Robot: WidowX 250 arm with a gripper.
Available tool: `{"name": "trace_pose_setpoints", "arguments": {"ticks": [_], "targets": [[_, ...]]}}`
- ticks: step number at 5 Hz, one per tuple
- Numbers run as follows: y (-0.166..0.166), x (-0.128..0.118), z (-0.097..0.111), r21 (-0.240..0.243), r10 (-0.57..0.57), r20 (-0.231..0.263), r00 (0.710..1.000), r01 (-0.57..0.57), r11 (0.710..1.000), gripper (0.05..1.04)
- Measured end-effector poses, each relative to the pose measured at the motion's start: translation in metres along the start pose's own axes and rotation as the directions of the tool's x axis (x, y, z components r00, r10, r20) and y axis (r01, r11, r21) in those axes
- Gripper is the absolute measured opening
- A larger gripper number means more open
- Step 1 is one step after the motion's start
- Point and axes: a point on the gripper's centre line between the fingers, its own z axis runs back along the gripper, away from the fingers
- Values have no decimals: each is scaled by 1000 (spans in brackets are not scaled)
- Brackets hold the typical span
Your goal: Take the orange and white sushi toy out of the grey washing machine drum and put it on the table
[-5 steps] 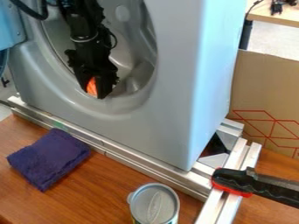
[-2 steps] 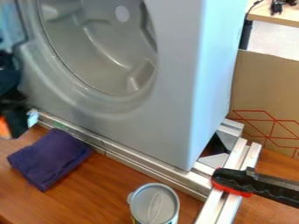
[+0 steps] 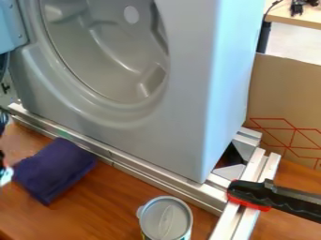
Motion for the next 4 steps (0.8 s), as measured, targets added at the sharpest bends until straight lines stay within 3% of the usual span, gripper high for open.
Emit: {"name": "trace_pose_setpoints", "arguments": {"ticks": [1,2,3,4], "targets": [[-1,0,-17,30,-36,24,999,36,999,588],[6,5,-30,-28,-41,104,994,44,999,588],[10,13,-43,-72,-10,151,988,21,997,588],[19,26,-58,-82,32,146,989,-20,996,588]]}}
